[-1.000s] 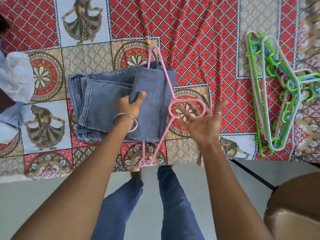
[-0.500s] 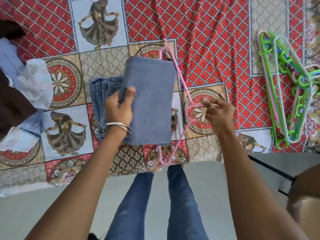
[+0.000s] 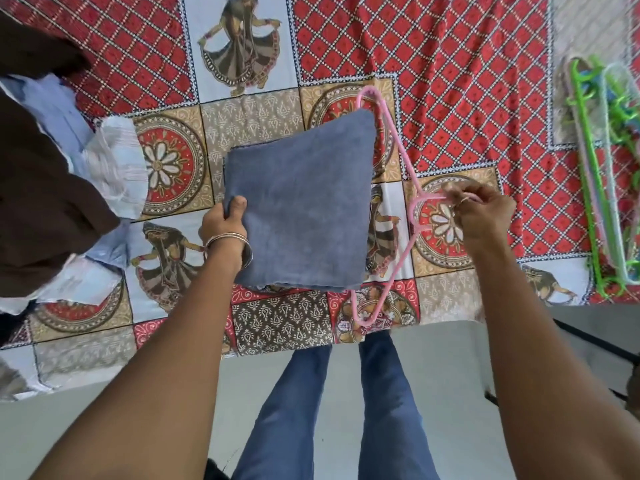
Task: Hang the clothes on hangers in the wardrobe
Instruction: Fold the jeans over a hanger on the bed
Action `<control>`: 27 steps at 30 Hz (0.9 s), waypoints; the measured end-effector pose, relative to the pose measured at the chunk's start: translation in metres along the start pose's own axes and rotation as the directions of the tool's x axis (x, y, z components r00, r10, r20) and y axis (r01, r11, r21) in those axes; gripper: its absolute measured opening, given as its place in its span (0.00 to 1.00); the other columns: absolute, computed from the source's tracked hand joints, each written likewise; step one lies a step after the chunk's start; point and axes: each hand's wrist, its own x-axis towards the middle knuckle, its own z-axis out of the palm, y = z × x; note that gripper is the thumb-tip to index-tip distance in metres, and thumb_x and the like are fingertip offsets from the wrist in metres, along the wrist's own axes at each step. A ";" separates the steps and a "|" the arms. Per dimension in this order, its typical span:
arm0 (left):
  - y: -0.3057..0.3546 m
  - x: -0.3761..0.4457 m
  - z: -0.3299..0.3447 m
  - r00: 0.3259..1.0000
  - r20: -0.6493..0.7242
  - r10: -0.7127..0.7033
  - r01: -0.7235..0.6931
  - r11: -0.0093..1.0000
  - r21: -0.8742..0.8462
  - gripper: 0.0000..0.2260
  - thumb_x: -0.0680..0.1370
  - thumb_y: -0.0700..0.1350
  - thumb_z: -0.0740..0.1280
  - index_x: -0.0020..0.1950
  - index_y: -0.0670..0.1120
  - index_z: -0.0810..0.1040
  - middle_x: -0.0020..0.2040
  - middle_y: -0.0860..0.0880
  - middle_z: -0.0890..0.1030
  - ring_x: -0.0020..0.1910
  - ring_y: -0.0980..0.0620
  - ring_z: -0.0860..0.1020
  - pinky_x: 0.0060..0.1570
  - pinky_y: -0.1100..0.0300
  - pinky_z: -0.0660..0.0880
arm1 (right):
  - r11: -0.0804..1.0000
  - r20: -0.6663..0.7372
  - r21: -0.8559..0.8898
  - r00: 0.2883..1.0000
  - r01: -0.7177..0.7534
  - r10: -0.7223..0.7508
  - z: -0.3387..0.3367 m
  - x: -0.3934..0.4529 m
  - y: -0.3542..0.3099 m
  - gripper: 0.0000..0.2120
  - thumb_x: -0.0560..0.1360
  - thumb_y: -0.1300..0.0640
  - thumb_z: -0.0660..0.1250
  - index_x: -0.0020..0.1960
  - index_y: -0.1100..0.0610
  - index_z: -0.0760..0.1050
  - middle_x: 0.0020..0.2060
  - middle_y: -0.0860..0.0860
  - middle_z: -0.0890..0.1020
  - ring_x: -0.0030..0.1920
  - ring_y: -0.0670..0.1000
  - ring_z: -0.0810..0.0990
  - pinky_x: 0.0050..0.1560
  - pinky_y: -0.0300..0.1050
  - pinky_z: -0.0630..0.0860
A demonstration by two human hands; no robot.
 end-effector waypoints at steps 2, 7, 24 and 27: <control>0.000 0.010 -0.003 0.998 0.032 -0.063 0.062 0.998 0.021 0.22 0.77 0.59 0.62 0.52 0.40 0.78 0.53 0.39 0.80 0.53 0.39 0.77 0.56 0.44 0.73 | 0.999 -0.058 0.039 0.998 -0.006 0.008 0.000 0.005 0.001 0.09 0.70 0.65 0.75 0.37 0.56 0.76 0.30 0.49 0.81 0.25 0.41 0.75 0.24 0.35 0.68; -0.007 0.023 -0.004 0.973 0.194 -0.123 0.110 0.991 0.078 0.28 0.72 0.66 0.62 0.56 0.43 0.77 0.58 0.40 0.79 0.57 0.37 0.76 0.60 0.42 0.72 | 0.963 -0.282 0.242 0.941 -0.120 0.188 -0.003 0.002 0.026 0.08 0.72 0.60 0.74 0.50 0.60 0.78 0.41 0.52 0.85 0.33 0.44 0.81 0.32 0.38 0.75; 0.000 0.000 0.003 0.529 0.727 0.437 -0.844 0.179 0.506 0.41 0.74 0.69 0.54 0.74 0.55 0.31 0.75 0.55 0.30 0.77 0.50 0.37 0.73 0.44 0.41 | 0.910 -0.197 0.090 0.889 -0.404 0.414 0.056 -0.053 0.071 0.06 0.81 0.66 0.60 0.47 0.62 0.73 0.33 0.53 0.74 0.26 0.46 0.72 0.29 0.44 0.76; -0.007 0.006 0.007 0.581 0.741 0.337 -0.814 0.233 0.533 0.43 0.73 0.70 0.51 0.73 0.52 0.28 0.72 0.57 0.26 0.76 0.52 0.34 0.74 0.46 0.40 | 0.912 -0.224 0.131 0.884 -0.389 0.410 0.060 -0.057 0.072 0.06 0.80 0.66 0.60 0.46 0.60 0.73 0.31 0.52 0.74 0.25 0.45 0.71 0.25 0.40 0.72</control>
